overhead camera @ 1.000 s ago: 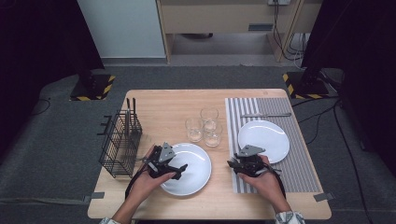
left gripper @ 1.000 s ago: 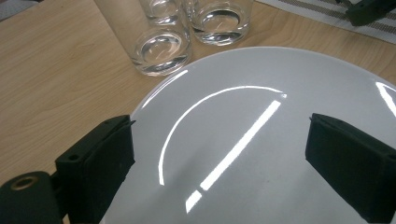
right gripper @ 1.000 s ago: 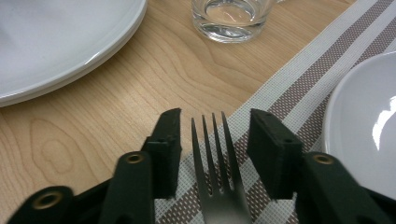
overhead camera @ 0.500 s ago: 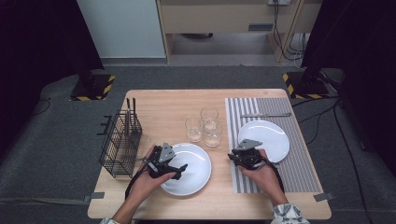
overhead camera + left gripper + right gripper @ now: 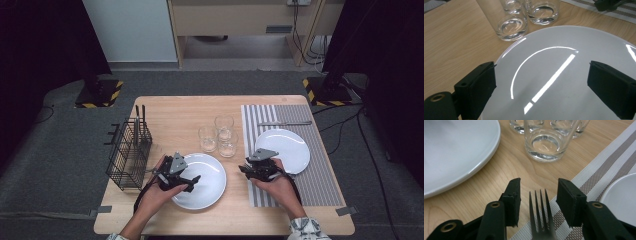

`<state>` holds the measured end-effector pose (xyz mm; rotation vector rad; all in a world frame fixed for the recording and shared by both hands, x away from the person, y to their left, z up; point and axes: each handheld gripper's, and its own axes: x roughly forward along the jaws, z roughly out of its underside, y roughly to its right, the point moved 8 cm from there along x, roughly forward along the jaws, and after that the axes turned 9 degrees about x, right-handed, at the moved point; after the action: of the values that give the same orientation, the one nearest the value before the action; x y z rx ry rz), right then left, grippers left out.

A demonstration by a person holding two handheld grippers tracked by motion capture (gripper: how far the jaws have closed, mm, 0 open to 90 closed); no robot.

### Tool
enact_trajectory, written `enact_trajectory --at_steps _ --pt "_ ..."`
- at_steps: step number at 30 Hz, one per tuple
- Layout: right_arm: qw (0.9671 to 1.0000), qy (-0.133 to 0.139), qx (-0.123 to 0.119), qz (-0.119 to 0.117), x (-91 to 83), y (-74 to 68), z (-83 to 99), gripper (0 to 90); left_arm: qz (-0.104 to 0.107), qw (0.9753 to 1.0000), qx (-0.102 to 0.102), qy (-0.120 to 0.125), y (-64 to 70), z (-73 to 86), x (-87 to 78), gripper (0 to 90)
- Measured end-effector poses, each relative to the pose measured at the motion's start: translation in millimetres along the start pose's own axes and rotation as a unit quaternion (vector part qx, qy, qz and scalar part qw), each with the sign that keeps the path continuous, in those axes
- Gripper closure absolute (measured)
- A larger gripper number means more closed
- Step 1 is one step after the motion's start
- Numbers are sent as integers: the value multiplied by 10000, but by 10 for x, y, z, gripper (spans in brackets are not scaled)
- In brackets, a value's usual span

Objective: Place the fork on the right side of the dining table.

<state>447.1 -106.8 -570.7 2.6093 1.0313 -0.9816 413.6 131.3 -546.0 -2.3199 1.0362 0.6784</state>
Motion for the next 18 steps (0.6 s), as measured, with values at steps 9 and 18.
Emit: enact_trajectory --at_steps 9,18 --pt "9994 338 72 29 -39 -62 -139 719 -12 10000 -13 3 -15 3 -5 75" --pt "9996 99 178 207 59 -28 -93 807 -14 10000 -11 9 -17 1 -8 75"
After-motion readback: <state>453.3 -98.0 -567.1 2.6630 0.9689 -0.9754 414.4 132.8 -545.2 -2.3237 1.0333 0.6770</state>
